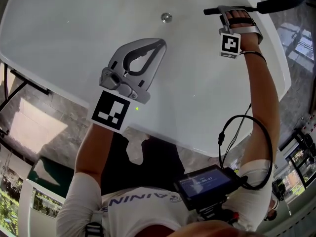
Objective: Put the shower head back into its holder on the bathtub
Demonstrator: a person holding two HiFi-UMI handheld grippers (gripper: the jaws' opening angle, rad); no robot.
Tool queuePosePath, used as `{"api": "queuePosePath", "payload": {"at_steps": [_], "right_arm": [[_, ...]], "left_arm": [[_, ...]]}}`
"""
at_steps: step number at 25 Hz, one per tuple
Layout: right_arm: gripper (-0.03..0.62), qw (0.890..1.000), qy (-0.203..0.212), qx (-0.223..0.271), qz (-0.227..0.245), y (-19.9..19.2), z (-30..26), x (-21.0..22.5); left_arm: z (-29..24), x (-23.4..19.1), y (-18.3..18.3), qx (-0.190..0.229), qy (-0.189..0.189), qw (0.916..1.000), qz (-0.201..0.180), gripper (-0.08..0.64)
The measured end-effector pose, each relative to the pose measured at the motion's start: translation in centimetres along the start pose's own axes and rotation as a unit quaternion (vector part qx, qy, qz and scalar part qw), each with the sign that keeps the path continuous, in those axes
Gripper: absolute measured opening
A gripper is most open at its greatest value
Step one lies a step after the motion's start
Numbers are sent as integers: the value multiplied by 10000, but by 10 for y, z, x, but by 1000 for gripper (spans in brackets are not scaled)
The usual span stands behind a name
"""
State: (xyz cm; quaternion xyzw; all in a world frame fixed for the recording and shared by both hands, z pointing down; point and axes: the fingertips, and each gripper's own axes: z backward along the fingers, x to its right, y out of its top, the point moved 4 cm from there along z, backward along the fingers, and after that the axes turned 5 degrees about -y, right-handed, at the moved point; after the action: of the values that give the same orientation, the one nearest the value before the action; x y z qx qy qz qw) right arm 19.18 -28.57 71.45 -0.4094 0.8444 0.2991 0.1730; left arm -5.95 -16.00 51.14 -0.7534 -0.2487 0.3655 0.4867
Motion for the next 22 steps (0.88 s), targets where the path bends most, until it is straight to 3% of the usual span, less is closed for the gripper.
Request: {"api": "queuePosePath", "payload": {"at_steps": [7, 13, 22], "right_arm": [[192, 9982, 332, -227, 449, -8, -27, -19], [193, 9960, 568, -458, 521, -8, -45, -30], [149, 9967, 281, -551, 525, -8, -54, -23]], "left_arm": [[-5, -8, -12, -105, -23, 9999, -26, 17], [-5, -17, -16, -117, -17, 9999, 34, 17], [-11, -19, -24, -172, -82, 9998, 43, 17]]}}
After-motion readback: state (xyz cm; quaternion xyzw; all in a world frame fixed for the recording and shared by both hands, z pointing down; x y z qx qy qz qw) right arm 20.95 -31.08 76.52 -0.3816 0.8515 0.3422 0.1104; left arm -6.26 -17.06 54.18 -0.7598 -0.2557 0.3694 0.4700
